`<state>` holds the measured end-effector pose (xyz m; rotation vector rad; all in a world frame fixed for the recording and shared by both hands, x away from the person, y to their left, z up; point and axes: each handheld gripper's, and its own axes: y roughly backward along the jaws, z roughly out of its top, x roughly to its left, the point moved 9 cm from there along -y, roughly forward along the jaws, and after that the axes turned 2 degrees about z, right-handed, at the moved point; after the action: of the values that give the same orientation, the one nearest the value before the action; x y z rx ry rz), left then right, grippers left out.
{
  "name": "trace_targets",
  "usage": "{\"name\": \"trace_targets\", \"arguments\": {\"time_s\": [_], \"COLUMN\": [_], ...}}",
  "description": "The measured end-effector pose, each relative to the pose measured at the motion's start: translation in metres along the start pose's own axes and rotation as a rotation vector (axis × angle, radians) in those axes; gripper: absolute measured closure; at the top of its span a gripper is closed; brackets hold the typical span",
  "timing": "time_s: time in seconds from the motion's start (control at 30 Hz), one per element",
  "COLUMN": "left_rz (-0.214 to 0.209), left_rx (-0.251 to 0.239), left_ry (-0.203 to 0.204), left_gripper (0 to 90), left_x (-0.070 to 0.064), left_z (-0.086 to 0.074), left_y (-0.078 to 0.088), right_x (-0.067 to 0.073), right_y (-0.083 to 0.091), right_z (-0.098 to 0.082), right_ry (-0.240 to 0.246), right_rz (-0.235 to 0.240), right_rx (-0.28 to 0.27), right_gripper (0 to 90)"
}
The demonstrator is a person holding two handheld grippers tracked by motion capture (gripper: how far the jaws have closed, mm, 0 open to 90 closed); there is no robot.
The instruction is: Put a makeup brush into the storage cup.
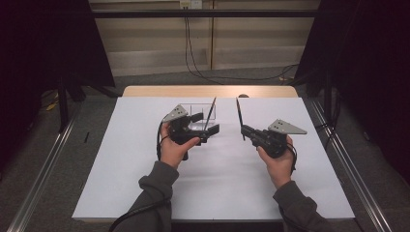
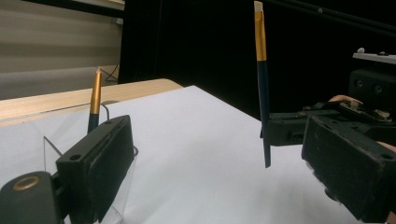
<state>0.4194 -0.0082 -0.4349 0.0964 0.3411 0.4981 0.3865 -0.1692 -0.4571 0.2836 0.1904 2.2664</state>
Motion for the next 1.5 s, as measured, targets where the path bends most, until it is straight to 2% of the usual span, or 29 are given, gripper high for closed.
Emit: {"name": "trace_targets", "arguments": {"time_s": [0.23,0.27,0.43,0.63,0.77,0.9,0.97,1.1,1.23,1.5], "left_rz": [0.003,-0.001,-0.013,-0.022,-0.03,-0.037,-0.048,-0.041,-0.046,-0.08], "left_rx": [-0.002,0.0,-0.011,-0.013,-0.009,-0.025,-0.022,-0.012,-0.029,-0.037], "left_ry": [0.001,-0.009,-0.006,-0.019,-0.038,-0.032,-0.033,-0.04,-0.008,0.015], "left_gripper": [13.8,14.7,22.4,27.3,28.7,30.5,30.7,32.7,32.8,36.6], "left_x": [-0.001,-0.001,-0.002,-0.003,-0.004,-0.005,-0.006,-0.006,-0.006,-0.012], "left_z": [0.005,0.006,0.009,0.009,0.008,0.009,0.008,0.007,0.009,0.01], "left_y": [-0.006,-0.007,-0.012,-0.018,-0.021,-0.024,-0.026,-0.029,-0.031,-0.035], "right_x": [0.002,0.003,0.004,0.006,0.006,0.007,0.007,0.009,0.011,0.012], "right_y": [-0.001,-0.001,-0.002,-0.003,-0.003,-0.004,-0.004,-0.005,-0.005,-0.007], "right_z": [0.0,0.0,0.0,-0.001,-0.001,-0.001,-0.002,-0.002,-0.002,-0.003], "right_ry": [0.004,0.005,0.007,0.009,0.009,0.008,0.012,0.018,0.021,0.023], "right_rz": [0.006,0.009,0.015,0.022,0.021,0.024,0.028,0.034,0.041,0.043], "right_rx": [0.003,0.004,0.005,0.005,0.008,0.007,0.007,0.009,0.012,0.016], "right_gripper": [85.5,85.5,85.5,85.5,85.5,85.5,85.5,85.5,85.5,85.5]}}
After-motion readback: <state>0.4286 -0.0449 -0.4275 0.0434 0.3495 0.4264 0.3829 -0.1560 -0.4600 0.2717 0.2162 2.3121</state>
